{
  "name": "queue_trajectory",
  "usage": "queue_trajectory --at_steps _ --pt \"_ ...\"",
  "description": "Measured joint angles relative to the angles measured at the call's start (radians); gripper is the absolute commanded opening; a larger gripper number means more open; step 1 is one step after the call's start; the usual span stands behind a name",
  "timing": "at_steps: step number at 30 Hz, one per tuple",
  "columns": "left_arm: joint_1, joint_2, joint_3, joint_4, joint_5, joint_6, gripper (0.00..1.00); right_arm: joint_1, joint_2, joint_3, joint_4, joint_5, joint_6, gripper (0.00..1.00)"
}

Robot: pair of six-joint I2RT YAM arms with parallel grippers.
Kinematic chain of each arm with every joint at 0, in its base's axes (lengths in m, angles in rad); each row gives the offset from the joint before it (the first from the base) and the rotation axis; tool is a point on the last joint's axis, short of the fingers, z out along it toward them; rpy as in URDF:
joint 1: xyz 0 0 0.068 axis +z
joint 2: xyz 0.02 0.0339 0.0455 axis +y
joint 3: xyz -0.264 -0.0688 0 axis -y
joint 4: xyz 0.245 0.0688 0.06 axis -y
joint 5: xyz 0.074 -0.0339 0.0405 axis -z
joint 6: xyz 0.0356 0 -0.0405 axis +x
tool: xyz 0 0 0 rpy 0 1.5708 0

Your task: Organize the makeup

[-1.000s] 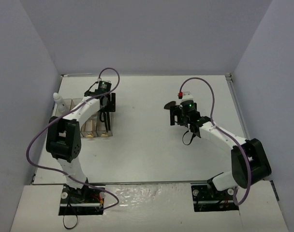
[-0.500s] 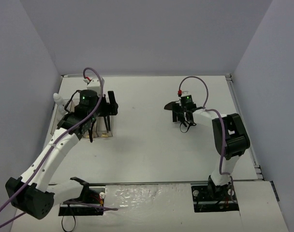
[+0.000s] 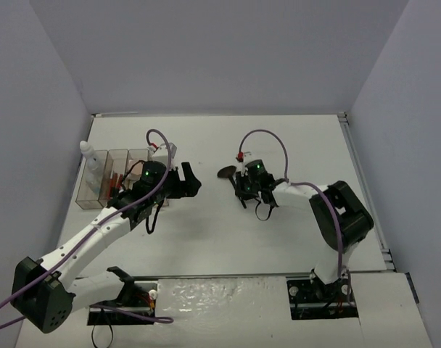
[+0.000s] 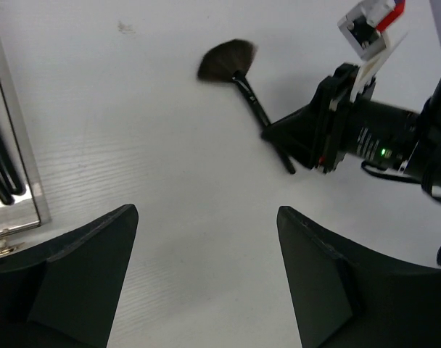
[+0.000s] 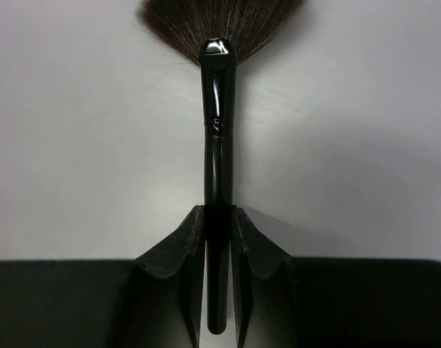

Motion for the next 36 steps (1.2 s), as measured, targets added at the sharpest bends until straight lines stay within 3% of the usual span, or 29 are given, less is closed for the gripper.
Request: queue_trajectory --at_steps 4,11,21,28,31,34,36 --pt "-0.046 0.045 0.001 0.096 0.003 -0.037 0.75 0.068 -0.171 -0.193 0.17 -0.092 0.131 0.0" --pt "-0.117 0.125 0.034 0.162 -0.009 -0.068 0.75 0.147 -0.355 -0.303 0.47 -0.139 0.315 0.0" --pt "-0.173 0.157 0.092 0.195 -0.072 -0.074 0.69 0.186 -0.373 -0.332 0.656 -0.122 0.425 0.0" --pt "-0.175 0.184 0.095 0.232 -0.2 -0.09 0.63 0.243 -0.373 -0.335 0.74 -0.179 0.451 0.0" --pt "-0.175 0.185 0.093 0.248 -0.228 -0.099 0.46 0.249 -0.373 -0.336 0.765 -0.189 0.461 0.0" --pt "-0.175 0.187 0.093 0.262 -0.234 -0.106 0.15 0.249 -0.373 -0.337 0.78 -0.193 0.467 0.0" --pt "-0.175 0.193 0.093 0.269 -0.231 -0.112 0.04 0.249 -0.373 -0.337 0.788 -0.193 0.468 0.0"
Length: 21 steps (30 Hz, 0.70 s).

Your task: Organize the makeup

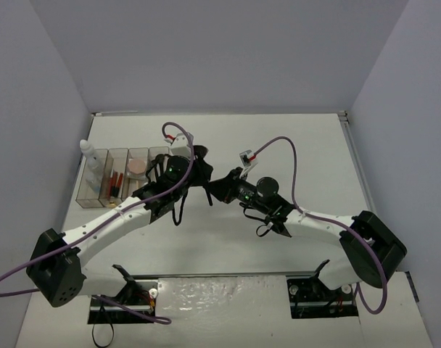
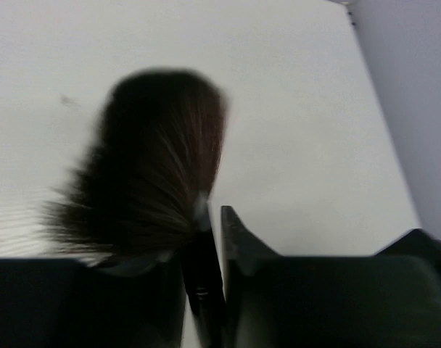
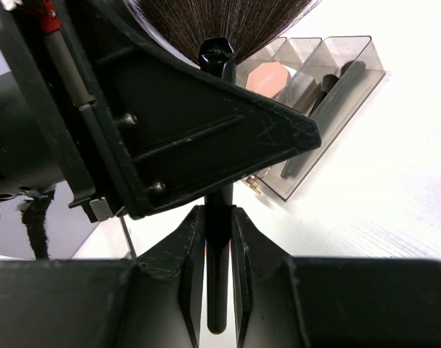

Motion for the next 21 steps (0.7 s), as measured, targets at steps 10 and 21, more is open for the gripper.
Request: queue_trajectory --at_steps 10,21 --pt "0.008 0.016 0.011 -0.028 0.018 0.016 0.0 0.0 0.001 0.002 -0.041 0.003 -0.028 0.88" --pt "0.338 0.195 0.213 -0.28 -0.02 0.226 0.0 -0.008 -0.175 0.138 -0.604 0.267 -0.323 1.0"
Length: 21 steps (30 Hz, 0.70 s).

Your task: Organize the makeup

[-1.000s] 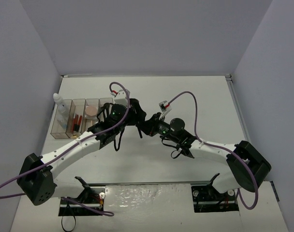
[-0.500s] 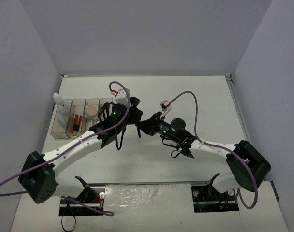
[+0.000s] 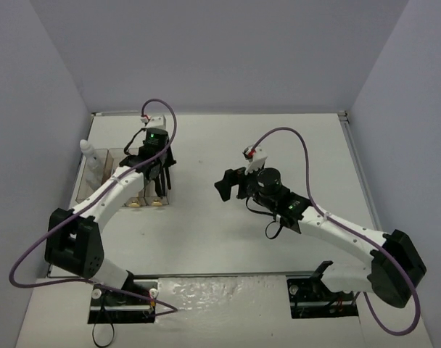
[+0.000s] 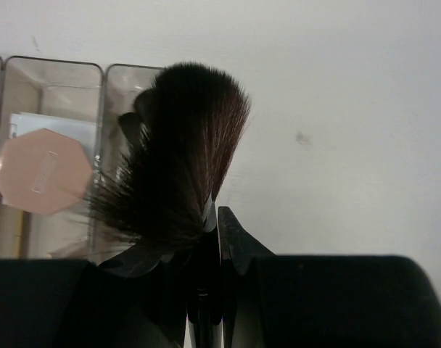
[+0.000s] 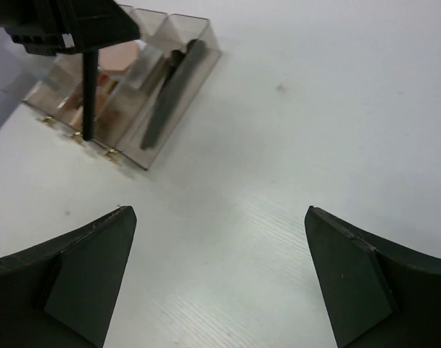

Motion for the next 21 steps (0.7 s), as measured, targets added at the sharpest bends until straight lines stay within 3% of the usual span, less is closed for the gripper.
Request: queue_trajectory --at_steps 6,10,11,13,21 --pt "0.113 0.241 0.189 -0.134 -0.013 0.112 0.02 -0.011 -0.147 -0.007 -0.17 0.177 -0.093 1.0" --pt "0.136 0.365 0.245 -0.181 -0.019 0.152 0.14 -0.017 -0.234 -0.025 -0.222 0.254 -0.127 1.0" --pt "0.138 0.384 0.246 -0.192 -0.019 0.159 0.21 -0.018 -0.251 -0.029 -0.23 0.269 -0.136 1.0" --pt "0.139 0.406 0.246 -0.213 -0.019 0.168 0.47 -0.022 -0.276 -0.035 -0.243 0.293 -0.149 1.0" --pt "0.139 0.351 0.227 -0.235 -0.012 0.175 0.75 -0.032 -0.315 -0.048 -0.272 0.348 -0.176 1.0"
